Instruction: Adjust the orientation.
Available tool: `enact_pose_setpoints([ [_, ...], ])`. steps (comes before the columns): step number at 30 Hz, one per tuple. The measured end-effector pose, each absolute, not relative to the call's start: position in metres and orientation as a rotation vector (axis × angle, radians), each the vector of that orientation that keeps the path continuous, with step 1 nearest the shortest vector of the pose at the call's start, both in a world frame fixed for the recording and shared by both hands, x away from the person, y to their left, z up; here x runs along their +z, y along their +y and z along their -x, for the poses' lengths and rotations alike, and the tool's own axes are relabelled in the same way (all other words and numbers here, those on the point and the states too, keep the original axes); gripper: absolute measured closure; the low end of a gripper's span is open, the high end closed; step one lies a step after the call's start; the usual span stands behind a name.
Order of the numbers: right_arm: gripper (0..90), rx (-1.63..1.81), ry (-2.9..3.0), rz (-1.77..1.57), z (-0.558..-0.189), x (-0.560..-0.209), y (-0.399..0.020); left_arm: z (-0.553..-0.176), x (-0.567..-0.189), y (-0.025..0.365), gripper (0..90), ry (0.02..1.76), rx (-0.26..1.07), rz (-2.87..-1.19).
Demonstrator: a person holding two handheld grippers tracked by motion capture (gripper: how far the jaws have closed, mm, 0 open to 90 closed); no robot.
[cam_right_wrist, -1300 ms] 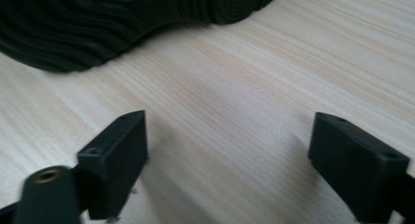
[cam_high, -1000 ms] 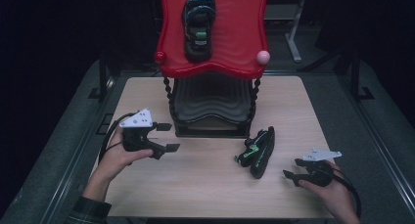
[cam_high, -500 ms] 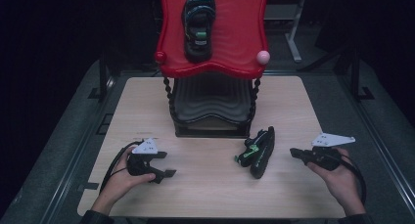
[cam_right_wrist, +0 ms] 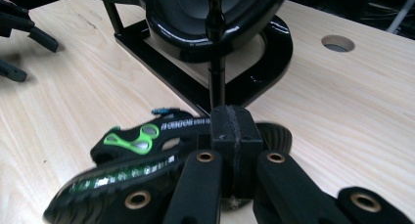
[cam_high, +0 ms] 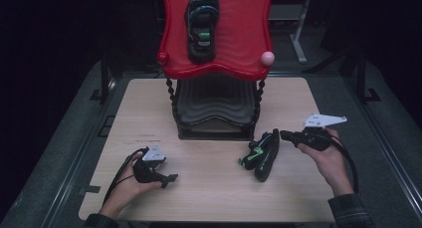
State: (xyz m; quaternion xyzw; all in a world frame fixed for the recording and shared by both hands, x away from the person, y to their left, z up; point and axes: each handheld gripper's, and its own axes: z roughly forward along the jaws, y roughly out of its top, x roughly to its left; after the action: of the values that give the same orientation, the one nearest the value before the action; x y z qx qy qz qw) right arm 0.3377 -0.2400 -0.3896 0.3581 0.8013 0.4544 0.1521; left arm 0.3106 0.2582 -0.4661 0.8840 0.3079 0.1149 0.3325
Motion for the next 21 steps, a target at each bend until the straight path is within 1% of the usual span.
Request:
enact_pose_setpoints([
  [3,89.9,1.287,2.321,-1.022,-0.345,-0.391,-0.232,-0.312,-0.469,0.258,8.3,0.818,0.314,-2.292],
  [6,90.0,1.275,2.336,-1.021,-0.350,-0.393,-0.226,-0.313,-0.473,0.259,0.0,0.789,0.307,-2.283],
  [14,90.0,1.250,2.350,-1.038,-0.353,-0.400,-0.226,-0.313,-0.475,0.260,0.0,0.781,0.314,-2.264],
  [21,90.0,1.253,2.342,-1.047,-0.345,-0.399,-0.237,-0.313,-0.475,0.260,0.0,0.781,0.315,-2.264],
])
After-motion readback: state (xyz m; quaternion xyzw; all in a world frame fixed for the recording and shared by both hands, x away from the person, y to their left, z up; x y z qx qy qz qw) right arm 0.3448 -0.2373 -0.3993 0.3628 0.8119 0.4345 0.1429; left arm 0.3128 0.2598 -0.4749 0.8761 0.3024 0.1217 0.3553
